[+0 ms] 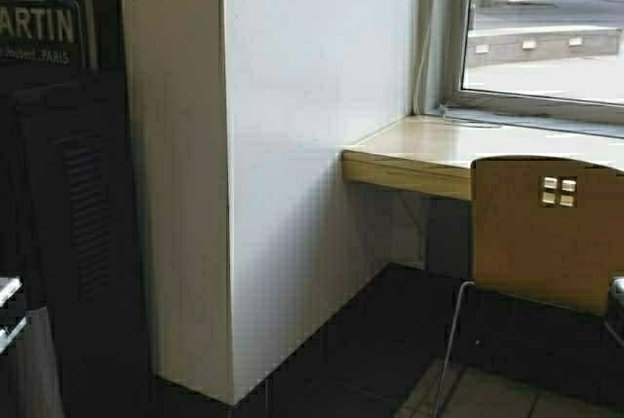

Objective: Push the chairs under the table

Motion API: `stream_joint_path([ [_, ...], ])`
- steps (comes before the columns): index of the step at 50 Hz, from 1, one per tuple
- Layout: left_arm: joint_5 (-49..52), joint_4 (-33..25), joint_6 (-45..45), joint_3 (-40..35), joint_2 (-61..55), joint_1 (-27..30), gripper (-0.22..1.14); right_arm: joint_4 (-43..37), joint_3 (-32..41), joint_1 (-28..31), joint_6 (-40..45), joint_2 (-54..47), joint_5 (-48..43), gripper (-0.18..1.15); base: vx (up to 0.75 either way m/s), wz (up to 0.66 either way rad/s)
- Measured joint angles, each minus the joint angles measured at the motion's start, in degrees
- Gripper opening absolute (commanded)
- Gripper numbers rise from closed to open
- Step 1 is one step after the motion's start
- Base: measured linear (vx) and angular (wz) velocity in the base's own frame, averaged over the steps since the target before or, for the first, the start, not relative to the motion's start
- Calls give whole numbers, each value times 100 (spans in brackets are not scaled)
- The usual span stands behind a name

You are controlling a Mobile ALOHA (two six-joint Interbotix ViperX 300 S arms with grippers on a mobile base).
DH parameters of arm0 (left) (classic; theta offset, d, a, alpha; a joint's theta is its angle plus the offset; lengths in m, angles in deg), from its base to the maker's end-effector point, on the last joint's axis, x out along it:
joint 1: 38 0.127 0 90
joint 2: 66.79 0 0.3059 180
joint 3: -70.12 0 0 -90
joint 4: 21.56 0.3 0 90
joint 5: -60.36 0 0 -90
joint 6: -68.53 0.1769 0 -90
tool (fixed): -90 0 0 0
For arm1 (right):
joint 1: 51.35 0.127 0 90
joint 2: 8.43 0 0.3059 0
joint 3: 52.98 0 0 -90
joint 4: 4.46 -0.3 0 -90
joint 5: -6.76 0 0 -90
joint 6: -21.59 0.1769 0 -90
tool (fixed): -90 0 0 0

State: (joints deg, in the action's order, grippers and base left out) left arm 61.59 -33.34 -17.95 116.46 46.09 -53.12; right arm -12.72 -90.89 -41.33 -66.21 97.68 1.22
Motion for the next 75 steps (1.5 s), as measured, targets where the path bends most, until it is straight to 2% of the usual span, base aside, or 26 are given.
stream_joint_path([
  [21,-18,0,-26,0,-431,-18,100,0,290,-62,-18,-264,0,94,-32,-32],
  [75,-18,0,-158,-176,-615,9,100,-123,220,-132,18,-378,62,94,-20,-15],
])
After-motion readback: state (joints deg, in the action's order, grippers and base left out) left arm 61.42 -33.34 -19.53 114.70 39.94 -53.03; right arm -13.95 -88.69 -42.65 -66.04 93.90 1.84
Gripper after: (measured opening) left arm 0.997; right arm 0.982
